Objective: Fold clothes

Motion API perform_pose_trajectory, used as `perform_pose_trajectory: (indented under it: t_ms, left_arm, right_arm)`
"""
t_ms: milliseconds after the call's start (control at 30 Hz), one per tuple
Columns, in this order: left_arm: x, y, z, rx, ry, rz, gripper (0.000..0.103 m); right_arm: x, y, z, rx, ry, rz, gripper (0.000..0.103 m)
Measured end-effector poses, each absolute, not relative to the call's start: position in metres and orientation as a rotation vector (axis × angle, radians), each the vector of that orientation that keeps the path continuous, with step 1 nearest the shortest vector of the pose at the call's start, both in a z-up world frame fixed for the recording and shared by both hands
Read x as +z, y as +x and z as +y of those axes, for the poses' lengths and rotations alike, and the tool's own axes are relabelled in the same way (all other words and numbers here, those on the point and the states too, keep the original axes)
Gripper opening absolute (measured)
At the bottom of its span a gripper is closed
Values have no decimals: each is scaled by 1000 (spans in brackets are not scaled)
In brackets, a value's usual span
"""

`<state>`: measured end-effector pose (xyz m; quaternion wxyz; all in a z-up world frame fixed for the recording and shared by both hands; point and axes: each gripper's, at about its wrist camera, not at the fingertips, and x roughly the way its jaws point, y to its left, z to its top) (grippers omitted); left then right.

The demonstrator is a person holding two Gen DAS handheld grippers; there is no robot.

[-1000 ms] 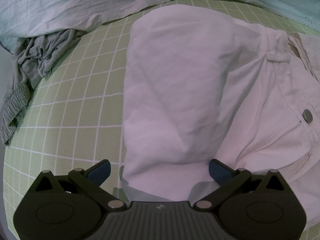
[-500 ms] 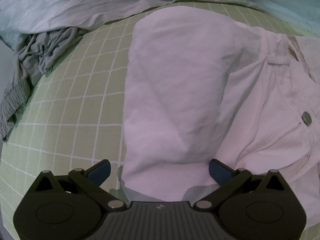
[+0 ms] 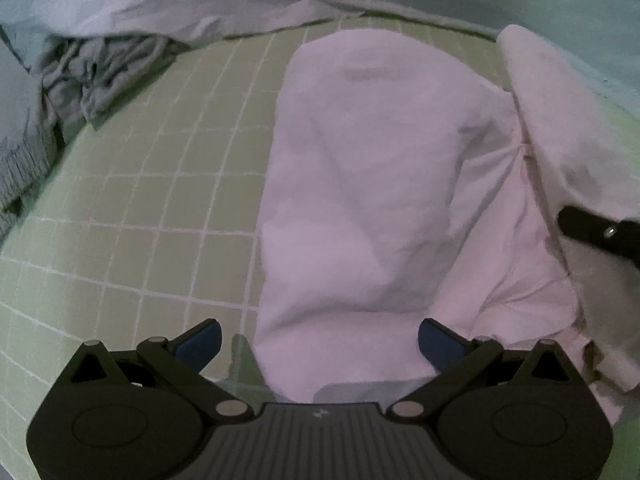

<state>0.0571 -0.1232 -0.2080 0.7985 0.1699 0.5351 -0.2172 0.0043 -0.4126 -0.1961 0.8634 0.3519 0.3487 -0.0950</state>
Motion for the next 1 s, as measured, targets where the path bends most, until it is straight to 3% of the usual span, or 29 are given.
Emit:
perform_pose_trajectory:
  t_ms: [67, 100, 167, 233, 400, 700, 800, 867, 1000]
  left_arm:
    - [-202, 54, -126, -481, 369, 1133, 103]
    - [-198, 54, -129, -492, 365, 1126, 103]
    - [-188, 53, -135, -519, 355, 1109, 103]
    - [-177, 52, -141, -551, 344, 1081, 103]
    - [-155, 54, -161, -656, 242, 1055, 103]
    - [-164, 60, -229, -805, 59, 1201, 98]
    - [-181, 61, -250, -770, 55, 1265, 83]
    - [-190, 59, -260, -752, 69, 1293, 52]
    - [-187, 45, -271, -730, 136, 1239, 20]
  right_arm:
    - [-185, -7, -422, -178, 821, 667, 41]
    - [-181, -17, -426, -178, 860, 625, 60]
    - [-171, -38, -434, -186, 925, 546, 66]
    - [-163, -55, -443, -212, 963, 500, 81]
    - [-162, -100, -463, -373, 1002, 441, 83]
    - [-187, -140, -483, -515, 1087, 460, 83]
    - [-193, -142, -489, -526, 1101, 468, 83]
    - [-198, -144, -494, -528, 1109, 471, 83]
    - [-203, -150, -502, -537, 1113, 482, 83]
